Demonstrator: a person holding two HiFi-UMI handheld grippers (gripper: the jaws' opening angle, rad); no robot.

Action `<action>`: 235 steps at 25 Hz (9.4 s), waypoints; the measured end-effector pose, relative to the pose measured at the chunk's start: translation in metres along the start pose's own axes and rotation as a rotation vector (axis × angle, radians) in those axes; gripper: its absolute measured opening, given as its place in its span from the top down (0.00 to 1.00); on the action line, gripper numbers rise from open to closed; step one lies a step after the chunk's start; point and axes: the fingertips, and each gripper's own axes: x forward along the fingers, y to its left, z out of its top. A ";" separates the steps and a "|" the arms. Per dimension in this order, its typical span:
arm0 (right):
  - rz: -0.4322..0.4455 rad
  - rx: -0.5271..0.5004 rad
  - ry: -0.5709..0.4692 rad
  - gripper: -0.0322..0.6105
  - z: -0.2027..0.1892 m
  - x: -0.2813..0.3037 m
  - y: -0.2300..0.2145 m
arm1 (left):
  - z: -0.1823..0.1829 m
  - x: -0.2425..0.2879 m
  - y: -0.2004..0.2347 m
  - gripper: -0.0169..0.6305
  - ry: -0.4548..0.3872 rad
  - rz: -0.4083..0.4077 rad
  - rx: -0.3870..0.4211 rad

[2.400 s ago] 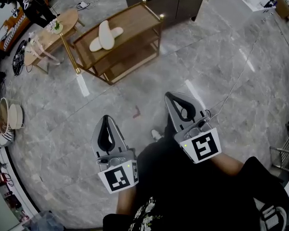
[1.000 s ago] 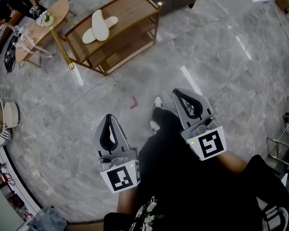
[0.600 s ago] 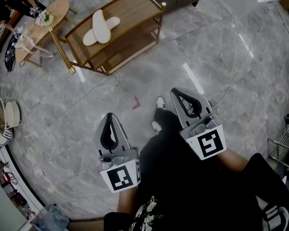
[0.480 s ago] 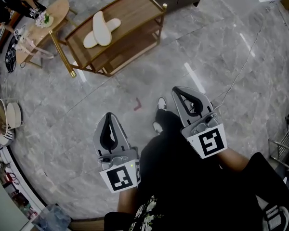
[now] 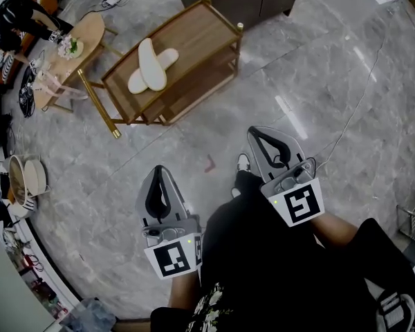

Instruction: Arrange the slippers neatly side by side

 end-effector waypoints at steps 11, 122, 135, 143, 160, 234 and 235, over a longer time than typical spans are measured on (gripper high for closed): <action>0.042 -0.001 -0.060 0.96 0.013 0.033 -0.019 | 0.014 0.027 -0.004 0.99 -0.032 0.027 0.021; 0.099 -0.126 0.090 0.96 0.036 0.323 -0.006 | -0.019 0.237 0.213 0.99 0.028 0.017 -0.066; 0.032 -0.111 0.080 0.96 0.040 0.357 -0.012 | -0.013 0.268 0.232 0.99 0.032 -0.065 -0.027; 0.031 -0.151 0.088 0.96 0.037 0.370 -0.016 | -0.017 0.278 0.235 0.99 0.052 -0.088 -0.021; 0.334 -0.451 0.193 0.96 -0.038 0.399 -0.024 | -0.069 0.312 0.218 0.99 0.207 -0.023 -0.082; 1.096 -1.341 -0.159 0.91 -0.217 0.466 0.044 | -0.215 0.332 0.212 0.99 0.459 0.159 -0.222; 1.090 -1.336 -0.157 0.91 -0.214 0.466 0.044 | -0.213 0.331 0.212 0.99 0.456 0.161 -0.217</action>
